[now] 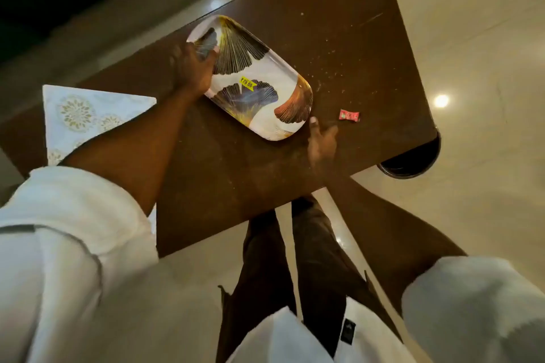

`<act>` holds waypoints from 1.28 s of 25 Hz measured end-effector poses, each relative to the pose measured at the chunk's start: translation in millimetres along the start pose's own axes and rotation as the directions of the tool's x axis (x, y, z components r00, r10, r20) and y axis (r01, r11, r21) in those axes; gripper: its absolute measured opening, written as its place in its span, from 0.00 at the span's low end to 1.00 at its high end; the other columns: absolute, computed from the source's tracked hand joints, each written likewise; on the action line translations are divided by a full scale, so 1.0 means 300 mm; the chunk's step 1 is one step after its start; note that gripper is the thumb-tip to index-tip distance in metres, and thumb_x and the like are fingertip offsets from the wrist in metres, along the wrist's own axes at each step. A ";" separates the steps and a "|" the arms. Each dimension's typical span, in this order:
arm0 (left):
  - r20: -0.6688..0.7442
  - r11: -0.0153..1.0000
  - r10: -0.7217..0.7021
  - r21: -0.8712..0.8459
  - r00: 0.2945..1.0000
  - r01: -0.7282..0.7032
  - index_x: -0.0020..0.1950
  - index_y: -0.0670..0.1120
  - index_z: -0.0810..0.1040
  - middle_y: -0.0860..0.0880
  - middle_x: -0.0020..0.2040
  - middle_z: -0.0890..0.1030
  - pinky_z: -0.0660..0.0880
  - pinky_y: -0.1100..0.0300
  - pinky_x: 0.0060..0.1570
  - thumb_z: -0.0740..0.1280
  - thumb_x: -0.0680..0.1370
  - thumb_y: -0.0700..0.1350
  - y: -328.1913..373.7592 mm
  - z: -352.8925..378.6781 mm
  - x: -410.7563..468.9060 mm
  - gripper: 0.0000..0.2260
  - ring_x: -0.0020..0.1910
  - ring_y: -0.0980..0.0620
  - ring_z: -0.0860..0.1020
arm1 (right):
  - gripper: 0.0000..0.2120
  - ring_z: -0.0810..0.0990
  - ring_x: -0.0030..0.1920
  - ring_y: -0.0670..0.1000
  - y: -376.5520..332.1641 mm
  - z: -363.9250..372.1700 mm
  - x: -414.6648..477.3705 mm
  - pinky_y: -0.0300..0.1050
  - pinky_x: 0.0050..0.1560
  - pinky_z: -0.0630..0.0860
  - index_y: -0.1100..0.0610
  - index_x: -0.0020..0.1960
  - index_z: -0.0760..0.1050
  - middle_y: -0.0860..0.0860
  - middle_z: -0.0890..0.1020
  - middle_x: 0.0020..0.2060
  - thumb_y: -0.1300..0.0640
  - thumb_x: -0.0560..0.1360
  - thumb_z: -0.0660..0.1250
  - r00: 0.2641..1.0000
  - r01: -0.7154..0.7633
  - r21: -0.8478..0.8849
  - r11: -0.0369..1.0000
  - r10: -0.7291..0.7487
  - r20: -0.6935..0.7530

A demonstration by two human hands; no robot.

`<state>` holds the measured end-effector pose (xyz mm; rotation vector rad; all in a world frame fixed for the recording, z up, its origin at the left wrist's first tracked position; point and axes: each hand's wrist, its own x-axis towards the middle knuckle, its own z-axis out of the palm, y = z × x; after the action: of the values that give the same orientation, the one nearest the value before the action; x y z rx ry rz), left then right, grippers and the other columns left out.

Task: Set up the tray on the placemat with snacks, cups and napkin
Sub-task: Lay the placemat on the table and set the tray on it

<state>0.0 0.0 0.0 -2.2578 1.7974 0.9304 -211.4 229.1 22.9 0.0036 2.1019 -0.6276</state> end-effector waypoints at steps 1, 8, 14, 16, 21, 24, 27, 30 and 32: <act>-0.014 0.999 0.018 0.036 1.000 -0.017 0.74 0.42 0.72 0.36 0.76 0.67 0.64 0.43 0.75 0.63 0.79 0.64 0.000 0.003 0.017 0.32 0.76 0.34 0.66 | 0.28 0.80 0.66 0.62 0.007 0.019 0.002 0.62 0.68 0.76 0.59 0.75 0.66 0.60 0.79 0.67 0.44 0.82 0.66 0.999 -0.020 0.012 1.000 0.020 0.031; -0.161 0.993 -0.012 0.116 0.987 0.032 0.70 0.42 0.77 0.38 0.72 0.73 0.69 0.50 0.70 0.64 0.82 0.44 -0.013 0.011 0.158 0.17 0.71 0.40 0.73 | 0.16 0.84 0.57 0.61 0.017 0.079 0.077 0.60 0.57 0.84 0.65 0.66 0.73 0.59 0.81 0.53 0.60 0.81 0.70 0.990 -0.075 0.187 0.979 0.050 0.136; -0.073 0.974 -0.158 -0.176 0.985 0.143 0.50 0.48 0.82 0.42 0.64 0.82 0.76 0.57 0.64 0.64 0.79 0.33 0.009 -0.030 0.236 0.12 0.63 0.47 0.81 | 0.15 0.84 0.60 0.59 0.011 0.070 0.133 0.55 0.54 0.86 0.64 0.65 0.75 0.62 0.81 0.59 0.63 0.80 0.70 0.986 -0.098 0.187 0.977 0.071 0.148; -0.044 0.961 -0.170 -0.230 0.984 0.156 0.53 0.48 0.84 0.45 0.63 0.83 0.78 0.55 0.65 0.65 0.79 0.34 0.072 -0.036 0.270 0.12 0.62 0.48 0.81 | 0.14 0.84 0.59 0.59 -0.006 0.052 0.157 0.55 0.54 0.86 0.63 0.65 0.75 0.62 0.81 0.60 0.63 0.80 0.70 0.989 -0.094 0.237 0.967 0.064 0.132; -0.002 0.969 -0.036 -0.246 0.999 0.034 0.63 0.46 0.83 0.46 0.62 0.84 0.82 0.64 0.48 0.69 0.79 0.36 0.375 0.025 0.382 0.14 0.51 0.49 0.84 | 0.14 0.84 0.58 0.58 -0.087 -0.014 0.267 0.51 0.51 0.86 0.63 0.64 0.75 0.61 0.82 0.58 0.62 0.80 0.70 0.998 -0.058 0.351 0.935 0.059 0.008; 0.032 0.945 0.083 -0.320 0.996 -0.069 0.65 0.44 0.83 0.42 0.62 0.84 0.84 0.61 0.47 0.68 0.79 0.36 0.594 0.104 0.413 0.15 0.49 0.50 0.82 | 0.13 0.85 0.53 0.55 -0.133 -0.104 0.363 0.44 0.44 0.86 0.63 0.63 0.76 0.61 0.82 0.56 0.62 0.80 0.71 0.993 -0.027 0.417 0.908 0.074 -0.096; 0.095 0.920 0.176 -0.371 0.980 -0.129 0.67 0.44 0.82 0.43 0.65 0.83 0.81 0.50 0.64 0.68 0.80 0.35 0.785 0.189 0.400 0.16 0.62 0.44 0.83 | 0.13 0.86 0.54 0.55 -0.145 -0.222 0.448 0.43 0.45 0.86 0.62 0.63 0.75 0.60 0.83 0.56 0.61 0.80 0.71 0.981 -0.001 0.446 0.895 0.088 -0.175; 0.108 0.912 0.230 -0.371 0.967 -0.175 0.69 0.47 0.81 0.46 0.68 0.81 0.81 0.50 0.64 0.63 0.81 0.31 0.900 0.249 0.372 0.20 0.65 0.43 0.81 | 0.15 0.85 0.57 0.56 -0.138 -0.299 0.505 0.45 0.48 0.86 0.64 0.65 0.75 0.60 0.82 0.57 0.62 0.80 0.71 0.977 0.012 0.462 0.887 0.089 -0.195; 0.098 0.908 0.240 -0.374 0.966 -0.188 0.69 0.48 0.81 0.48 0.69 0.80 0.81 0.55 0.64 0.63 0.81 0.31 0.927 0.272 0.367 0.21 0.65 0.47 0.81 | 0.16 0.85 0.57 0.57 -0.132 -0.309 0.529 0.46 0.49 0.86 0.64 0.66 0.74 0.60 0.82 0.58 0.62 0.80 0.71 0.977 0.006 0.462 0.887 0.093 -0.191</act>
<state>-273.7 -138.5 -44.8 -2.1380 1.9744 1.5384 -385.3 198.4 -41.5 0.4016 2.0924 -1.1289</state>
